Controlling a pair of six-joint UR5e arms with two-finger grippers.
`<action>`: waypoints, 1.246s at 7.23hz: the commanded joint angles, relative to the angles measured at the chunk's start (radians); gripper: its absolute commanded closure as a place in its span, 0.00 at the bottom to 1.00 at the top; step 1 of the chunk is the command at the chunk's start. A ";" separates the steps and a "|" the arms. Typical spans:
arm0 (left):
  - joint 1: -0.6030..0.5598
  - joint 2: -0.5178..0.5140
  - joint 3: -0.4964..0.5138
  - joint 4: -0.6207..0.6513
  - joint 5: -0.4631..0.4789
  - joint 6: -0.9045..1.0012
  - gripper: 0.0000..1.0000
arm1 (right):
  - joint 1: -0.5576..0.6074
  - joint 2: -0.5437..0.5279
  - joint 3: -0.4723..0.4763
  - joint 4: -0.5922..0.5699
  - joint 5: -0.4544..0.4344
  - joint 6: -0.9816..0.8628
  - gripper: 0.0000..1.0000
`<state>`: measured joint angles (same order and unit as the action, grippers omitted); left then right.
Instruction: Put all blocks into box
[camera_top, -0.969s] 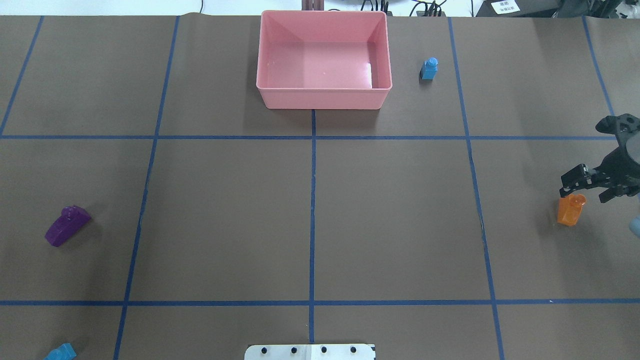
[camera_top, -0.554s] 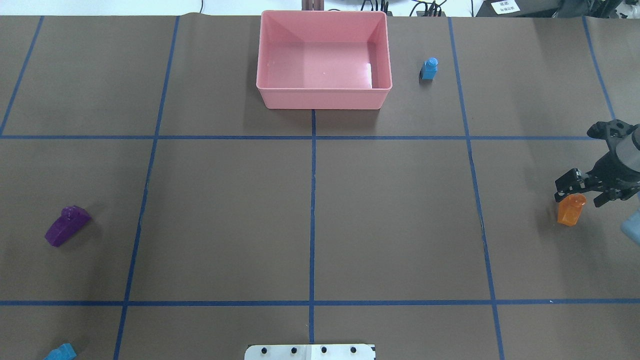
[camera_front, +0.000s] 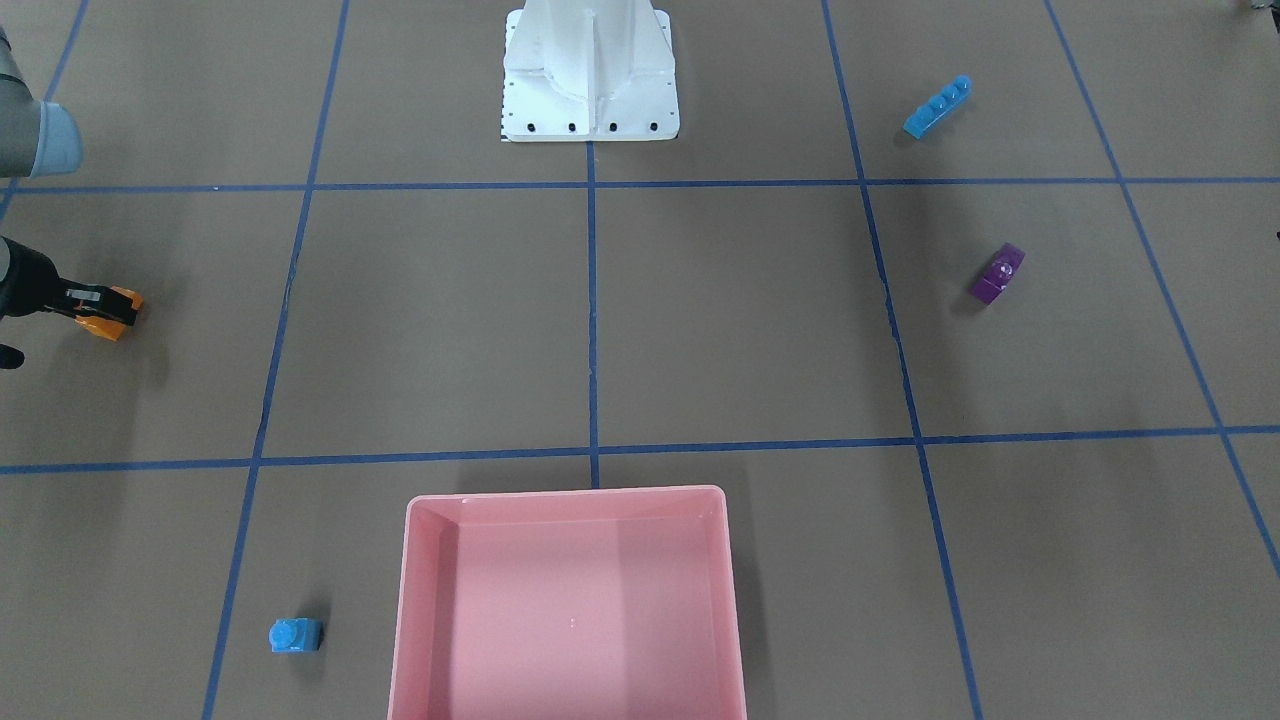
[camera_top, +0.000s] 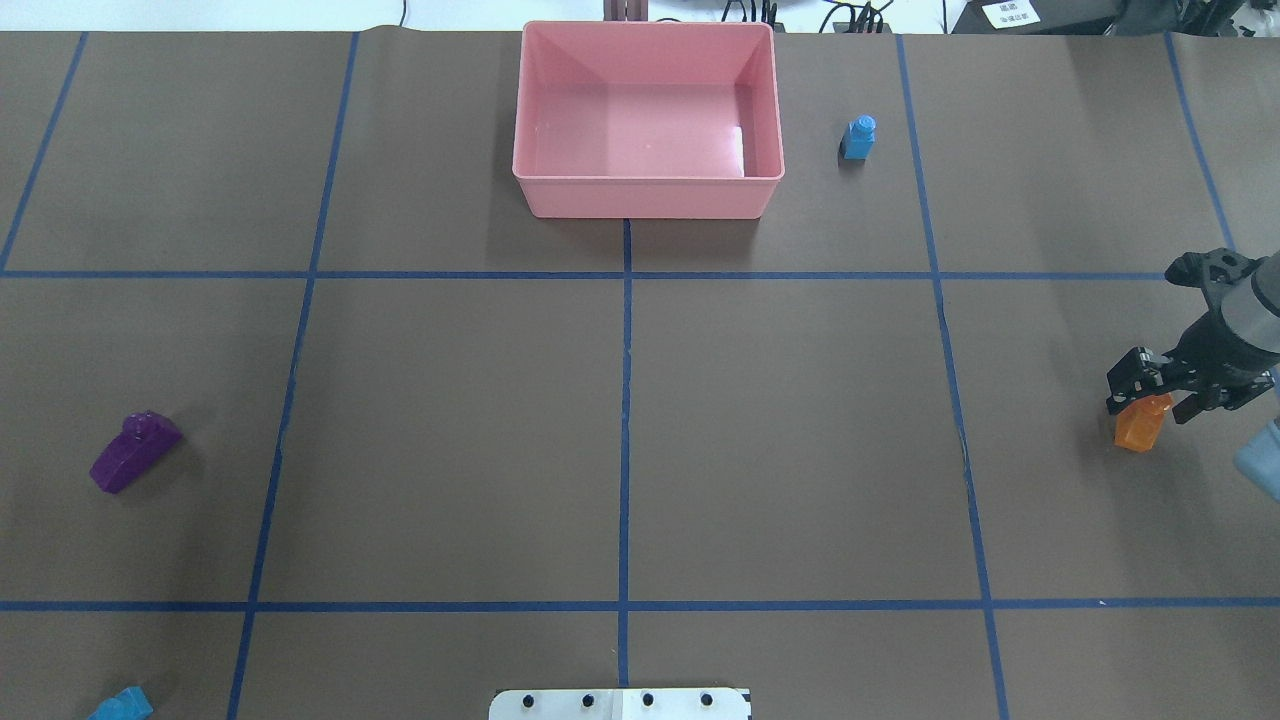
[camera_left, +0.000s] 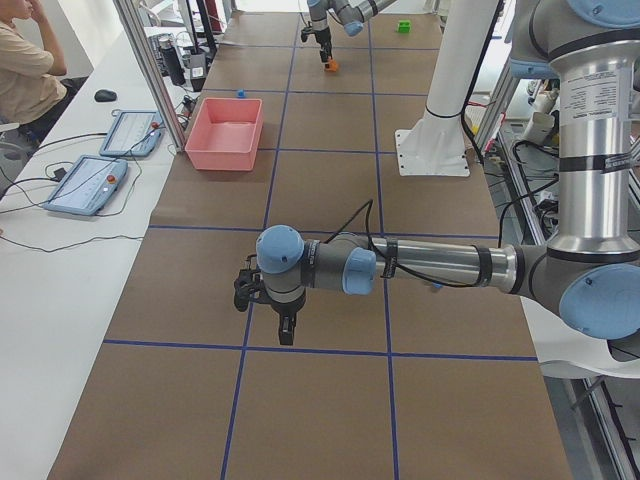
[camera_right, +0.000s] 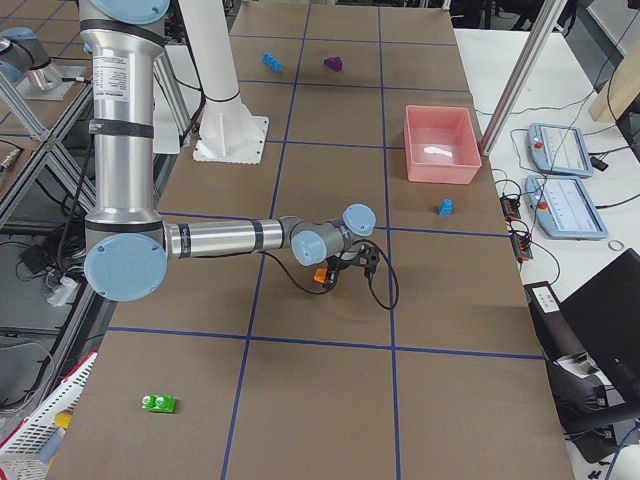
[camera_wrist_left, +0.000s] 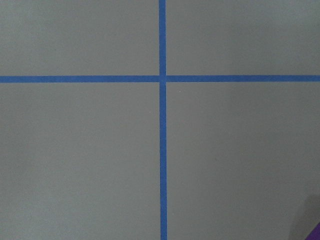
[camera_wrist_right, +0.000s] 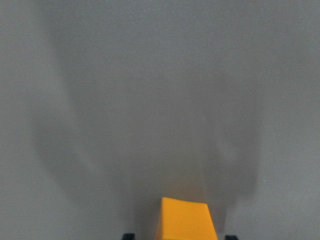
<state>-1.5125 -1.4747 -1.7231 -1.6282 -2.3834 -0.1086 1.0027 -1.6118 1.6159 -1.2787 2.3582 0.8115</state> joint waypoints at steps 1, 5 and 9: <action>0.020 -0.001 -0.007 -0.045 -0.043 -0.003 0.00 | -0.001 0.028 0.019 -0.004 0.009 0.095 1.00; 0.243 -0.009 -0.064 -0.223 -0.082 -0.257 0.00 | 0.031 0.366 -0.023 -0.173 0.000 0.095 1.00; 0.544 -0.001 -0.170 -0.240 0.123 -0.264 0.01 | 0.019 0.883 -0.420 -0.257 -0.020 0.101 1.00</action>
<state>-1.0782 -1.4799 -1.8603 -1.8621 -2.3496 -0.3754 1.0263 -0.8758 1.3285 -1.5358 2.3436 0.9080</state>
